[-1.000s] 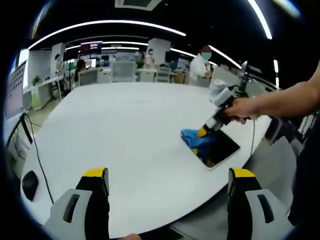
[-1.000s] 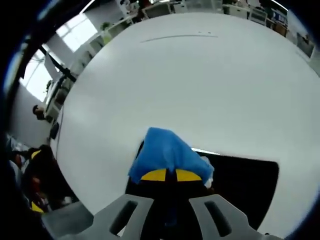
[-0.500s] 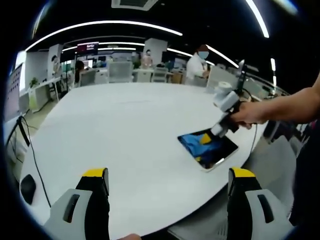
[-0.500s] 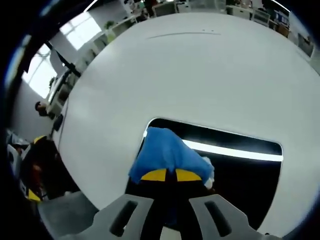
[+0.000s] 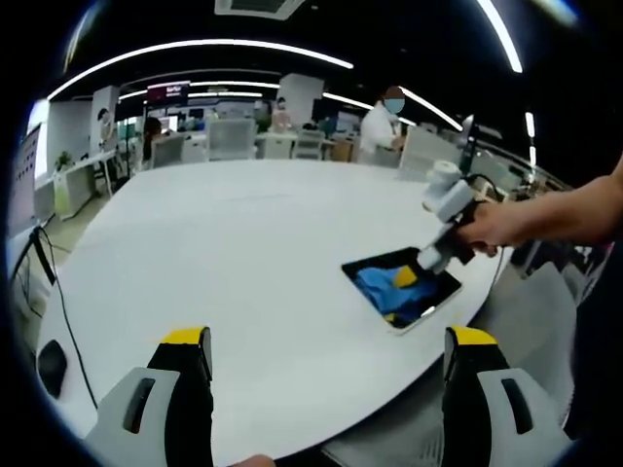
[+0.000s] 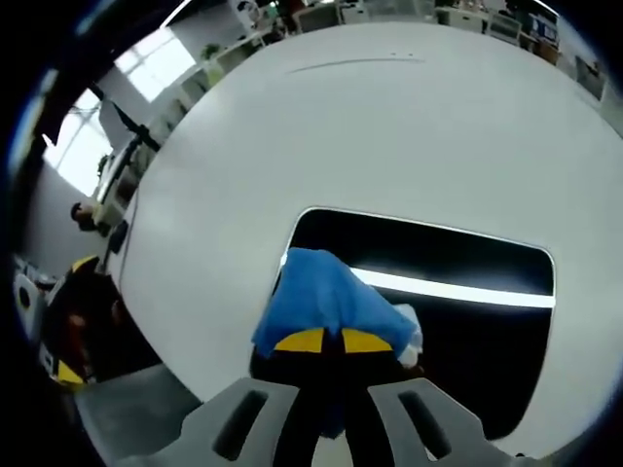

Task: Wipe the mirror surface with the cleaning cloth until all visible marks leave the cleaned area.

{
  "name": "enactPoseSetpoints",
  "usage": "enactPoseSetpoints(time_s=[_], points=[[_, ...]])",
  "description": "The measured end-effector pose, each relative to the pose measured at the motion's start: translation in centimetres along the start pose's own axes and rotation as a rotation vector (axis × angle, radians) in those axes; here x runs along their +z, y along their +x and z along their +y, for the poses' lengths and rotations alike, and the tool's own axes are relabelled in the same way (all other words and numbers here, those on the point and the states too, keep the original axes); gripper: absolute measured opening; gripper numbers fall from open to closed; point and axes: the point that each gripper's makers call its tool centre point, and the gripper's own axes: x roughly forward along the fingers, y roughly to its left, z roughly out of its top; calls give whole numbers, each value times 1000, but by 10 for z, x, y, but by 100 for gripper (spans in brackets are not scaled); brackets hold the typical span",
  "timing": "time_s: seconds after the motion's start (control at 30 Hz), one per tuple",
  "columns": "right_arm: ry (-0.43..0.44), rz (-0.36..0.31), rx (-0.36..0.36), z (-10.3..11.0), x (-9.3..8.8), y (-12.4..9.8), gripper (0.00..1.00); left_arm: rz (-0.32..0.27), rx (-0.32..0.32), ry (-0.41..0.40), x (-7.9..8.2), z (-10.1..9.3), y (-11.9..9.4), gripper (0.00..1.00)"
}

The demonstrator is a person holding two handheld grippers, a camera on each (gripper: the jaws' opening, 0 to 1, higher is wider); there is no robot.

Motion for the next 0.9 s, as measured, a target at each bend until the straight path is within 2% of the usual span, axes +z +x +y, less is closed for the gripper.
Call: enactPoseSetpoints(time_s=[0.2, 0.37, 0.53, 0.7, 0.9], points=[[-10, 0, 3, 2, -7, -2, 0, -8, 2, 10, 5, -2, 2, 99], [-14, 7, 9, 5, -19, -7, 0, -17, 1, 28, 10, -8, 2, 99], [-16, 25, 20, 9, -28, -10, 0, -28, 10, 25, 16, -11, -6, 99], [-11, 12, 26, 9, -29, -10, 0, -9, 14, 32, 7, -7, -7, 99], [9, 1, 28, 11, -33, -11, 0, 10, -8, 73, 9, -6, -6, 99]])
